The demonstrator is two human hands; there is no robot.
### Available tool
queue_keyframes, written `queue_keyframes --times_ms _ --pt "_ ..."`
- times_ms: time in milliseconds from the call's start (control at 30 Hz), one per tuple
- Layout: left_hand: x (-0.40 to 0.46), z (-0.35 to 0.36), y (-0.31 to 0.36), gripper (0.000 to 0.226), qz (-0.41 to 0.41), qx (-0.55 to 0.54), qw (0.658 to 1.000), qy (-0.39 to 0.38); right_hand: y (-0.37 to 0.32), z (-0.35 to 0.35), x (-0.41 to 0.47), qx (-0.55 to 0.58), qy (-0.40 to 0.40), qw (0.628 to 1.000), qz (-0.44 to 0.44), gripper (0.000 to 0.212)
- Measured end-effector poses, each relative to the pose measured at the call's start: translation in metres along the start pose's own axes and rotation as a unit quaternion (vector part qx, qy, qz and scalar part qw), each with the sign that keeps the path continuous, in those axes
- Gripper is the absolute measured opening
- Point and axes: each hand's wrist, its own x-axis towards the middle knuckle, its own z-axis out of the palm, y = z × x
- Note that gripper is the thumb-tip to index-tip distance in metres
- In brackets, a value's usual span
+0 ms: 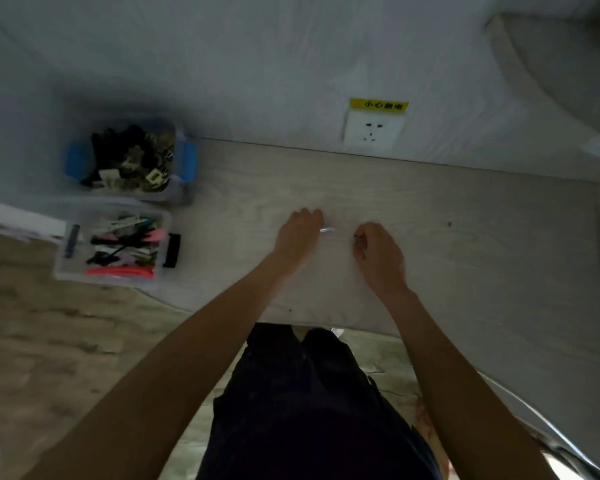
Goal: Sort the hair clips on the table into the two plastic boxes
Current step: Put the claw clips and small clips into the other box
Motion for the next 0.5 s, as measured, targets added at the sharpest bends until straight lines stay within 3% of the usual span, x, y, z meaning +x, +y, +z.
queue_keyframes --times_ms 167,300,400,500 --pt "-0.031 -0.007 -0.02 0.02 0.036 0.006 0.999 0.036 -0.013 0.014 -0.019 -0.005 -0.023 1.0 -0.01 0.013" --pt "-0.046 -0.009 -0.048 0.026 0.031 -0.027 0.999 0.005 -0.031 0.027 -0.027 0.016 -0.027 0.999 0.024 0.013" --pt "-0.066 -0.026 -0.071 0.025 0.05 -0.15 0.982 0.101 -0.053 0.035 -0.031 0.095 -0.019 0.992 0.079 0.013" --pt "-0.102 -0.059 -0.118 0.028 0.071 -0.203 0.96 0.178 -0.089 0.049 -0.033 0.18 -0.042 0.98 0.075 0.014"
